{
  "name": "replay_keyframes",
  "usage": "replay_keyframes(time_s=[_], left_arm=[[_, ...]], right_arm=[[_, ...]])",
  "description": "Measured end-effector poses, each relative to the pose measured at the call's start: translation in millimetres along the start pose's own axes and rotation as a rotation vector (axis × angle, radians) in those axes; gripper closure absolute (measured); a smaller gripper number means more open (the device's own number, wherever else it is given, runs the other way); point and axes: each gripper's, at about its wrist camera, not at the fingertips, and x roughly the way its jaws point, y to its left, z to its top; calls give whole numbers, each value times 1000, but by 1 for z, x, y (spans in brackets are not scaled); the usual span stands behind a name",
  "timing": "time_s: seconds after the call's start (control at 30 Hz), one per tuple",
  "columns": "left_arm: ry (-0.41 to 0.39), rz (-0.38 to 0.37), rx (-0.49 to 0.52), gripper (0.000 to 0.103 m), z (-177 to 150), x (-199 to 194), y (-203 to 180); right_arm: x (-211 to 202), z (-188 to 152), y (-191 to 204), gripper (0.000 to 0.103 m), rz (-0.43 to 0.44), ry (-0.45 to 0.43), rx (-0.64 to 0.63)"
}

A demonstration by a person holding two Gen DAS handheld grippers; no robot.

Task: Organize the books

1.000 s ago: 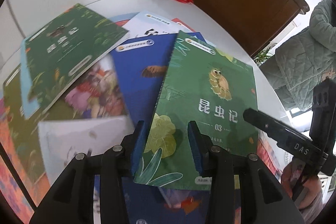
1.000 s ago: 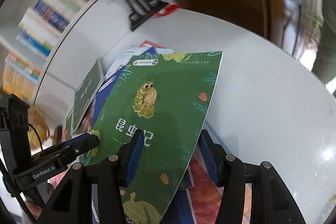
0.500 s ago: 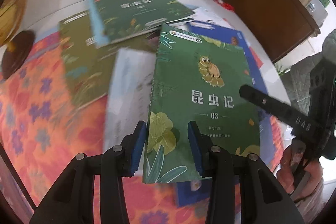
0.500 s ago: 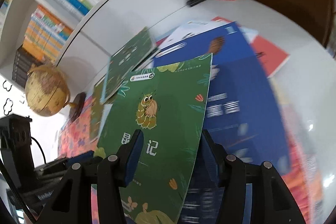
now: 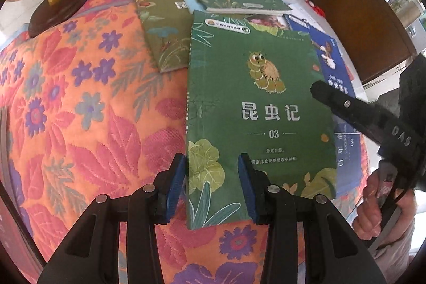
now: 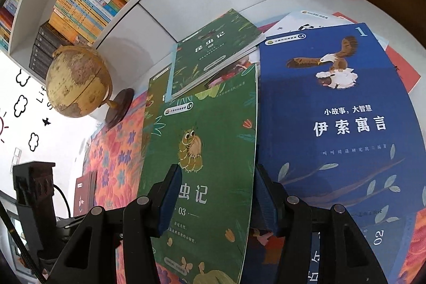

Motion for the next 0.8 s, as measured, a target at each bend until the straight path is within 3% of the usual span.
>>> replay_keyframes(time_s=[0.27,0.37,0.43,0.57,0.8], left_arm=[[-17,-38,14,66,12,6,13],[-9,-51,35,66,23,12,14],[-4,-56,63,66,27,14,9],[-2,-70,71,66,27,15,7],[25,-134,58,64,23,14,18]], right_arm=[[-23,-11,-30,49,134,67,59],[-37,-28,-26,49,84,80,-20],[-35,-43,-23,49,39,135,-44],[-36,-58,-24,49,107,131,-5],[-24,-53,-27,49,213,117,76]])
